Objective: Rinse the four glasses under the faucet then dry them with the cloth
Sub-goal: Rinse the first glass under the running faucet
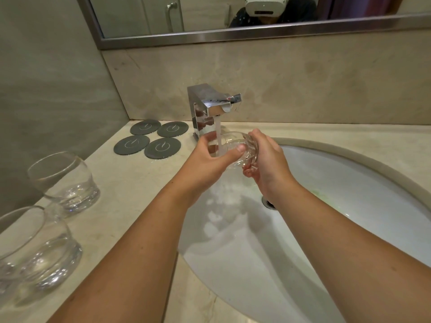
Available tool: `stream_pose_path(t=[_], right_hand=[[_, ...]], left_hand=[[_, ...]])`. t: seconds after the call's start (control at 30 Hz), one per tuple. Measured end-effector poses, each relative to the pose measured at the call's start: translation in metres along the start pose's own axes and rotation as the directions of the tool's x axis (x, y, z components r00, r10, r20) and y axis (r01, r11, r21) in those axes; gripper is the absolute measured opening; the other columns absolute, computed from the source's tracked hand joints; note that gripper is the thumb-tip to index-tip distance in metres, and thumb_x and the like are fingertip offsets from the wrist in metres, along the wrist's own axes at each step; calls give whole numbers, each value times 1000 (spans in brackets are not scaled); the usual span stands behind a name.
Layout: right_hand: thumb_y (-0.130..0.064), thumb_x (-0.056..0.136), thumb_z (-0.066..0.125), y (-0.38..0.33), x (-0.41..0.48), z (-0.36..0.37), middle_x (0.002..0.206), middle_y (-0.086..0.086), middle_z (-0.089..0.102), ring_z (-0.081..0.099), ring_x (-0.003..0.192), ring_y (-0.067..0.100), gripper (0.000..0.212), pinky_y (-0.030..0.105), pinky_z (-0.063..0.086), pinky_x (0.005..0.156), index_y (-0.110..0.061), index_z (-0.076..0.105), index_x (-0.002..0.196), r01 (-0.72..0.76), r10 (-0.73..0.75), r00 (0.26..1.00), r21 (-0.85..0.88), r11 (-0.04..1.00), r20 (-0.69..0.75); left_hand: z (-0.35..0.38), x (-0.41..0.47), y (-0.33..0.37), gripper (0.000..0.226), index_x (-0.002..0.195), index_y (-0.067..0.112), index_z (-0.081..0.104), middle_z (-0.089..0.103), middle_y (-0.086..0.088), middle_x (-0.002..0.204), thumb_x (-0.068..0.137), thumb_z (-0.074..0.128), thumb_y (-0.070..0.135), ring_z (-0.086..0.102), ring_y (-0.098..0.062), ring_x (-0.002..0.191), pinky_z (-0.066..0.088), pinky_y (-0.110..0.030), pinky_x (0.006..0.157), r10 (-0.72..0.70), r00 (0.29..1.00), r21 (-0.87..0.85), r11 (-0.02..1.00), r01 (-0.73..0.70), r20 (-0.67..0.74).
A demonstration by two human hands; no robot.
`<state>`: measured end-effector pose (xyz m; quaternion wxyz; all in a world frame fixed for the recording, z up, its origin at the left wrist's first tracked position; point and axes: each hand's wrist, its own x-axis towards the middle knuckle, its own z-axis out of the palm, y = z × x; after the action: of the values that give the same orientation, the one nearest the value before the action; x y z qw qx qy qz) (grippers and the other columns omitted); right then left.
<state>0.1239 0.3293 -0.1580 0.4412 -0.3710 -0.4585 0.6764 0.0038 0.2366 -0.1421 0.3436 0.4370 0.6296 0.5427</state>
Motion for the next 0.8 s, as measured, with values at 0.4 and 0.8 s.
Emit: stream_pose_path(t=[0.4, 0.8], right_hand=[[-59, 103, 53, -1, 0, -2, 91, 1, 70, 58, 61, 16, 47, 30, 40, 50, -18, 71, 117, -80, 82, 996, -53, 995, 26], [-30, 103, 59, -1, 1, 1, 90, 5, 65, 51, 63, 21, 13, 29, 36, 49, -22, 69, 101, -12, 12, 1000, 46, 999, 12]], left_hand=[[-3, 0, 0, 84, 142, 32, 57, 74, 14, 128, 69, 89, 58, 70, -7, 121, 55, -44, 109, 53, 997, 97, 994, -48, -54], [1, -2, 3, 92, 142, 29, 56, 75, 7, 127, 65, 85, 69, 71, -5, 117, 58, -38, 96, -11, 1000, -7, 1000, 11, -5]])
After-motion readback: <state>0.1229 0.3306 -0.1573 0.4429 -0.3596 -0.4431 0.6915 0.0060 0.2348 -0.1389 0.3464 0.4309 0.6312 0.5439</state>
